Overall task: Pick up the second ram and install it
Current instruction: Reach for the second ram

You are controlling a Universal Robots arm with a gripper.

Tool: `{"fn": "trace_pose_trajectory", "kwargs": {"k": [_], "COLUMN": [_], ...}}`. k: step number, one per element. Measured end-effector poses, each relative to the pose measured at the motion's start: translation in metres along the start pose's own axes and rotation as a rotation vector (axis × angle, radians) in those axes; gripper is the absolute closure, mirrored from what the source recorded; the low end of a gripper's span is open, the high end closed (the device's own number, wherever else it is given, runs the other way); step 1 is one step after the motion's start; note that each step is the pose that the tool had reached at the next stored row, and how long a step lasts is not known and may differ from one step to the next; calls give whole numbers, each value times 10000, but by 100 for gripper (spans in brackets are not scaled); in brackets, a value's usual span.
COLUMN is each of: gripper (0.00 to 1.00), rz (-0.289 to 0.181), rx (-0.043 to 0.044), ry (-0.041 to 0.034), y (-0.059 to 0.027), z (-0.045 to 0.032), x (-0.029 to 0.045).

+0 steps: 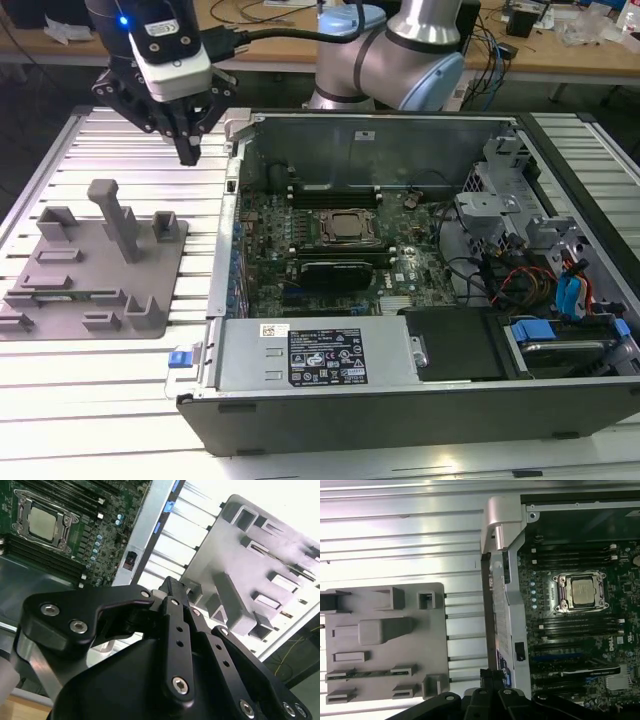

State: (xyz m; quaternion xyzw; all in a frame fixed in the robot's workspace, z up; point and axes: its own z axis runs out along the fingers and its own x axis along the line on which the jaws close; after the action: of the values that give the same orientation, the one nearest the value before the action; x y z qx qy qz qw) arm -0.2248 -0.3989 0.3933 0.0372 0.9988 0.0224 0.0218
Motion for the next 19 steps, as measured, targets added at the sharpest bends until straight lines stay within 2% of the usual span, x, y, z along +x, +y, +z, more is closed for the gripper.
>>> {"fn": "trace_pose_trajectory", "kwargs": {"k": [5, 7, 10, 17, 19], "gripper": [92, 92, 92, 92, 92], "rz": [-2, -1, -2, -5, -5], "rx": [-4, -5, -6, -10, -10], "ry": [-48, -68, -81, -130, -133], "y": [-13, -20, -26, -45, -47], "z": [-7, -10, -13, -22, -23], "x": [178, 276, 349, 603, 631]}}
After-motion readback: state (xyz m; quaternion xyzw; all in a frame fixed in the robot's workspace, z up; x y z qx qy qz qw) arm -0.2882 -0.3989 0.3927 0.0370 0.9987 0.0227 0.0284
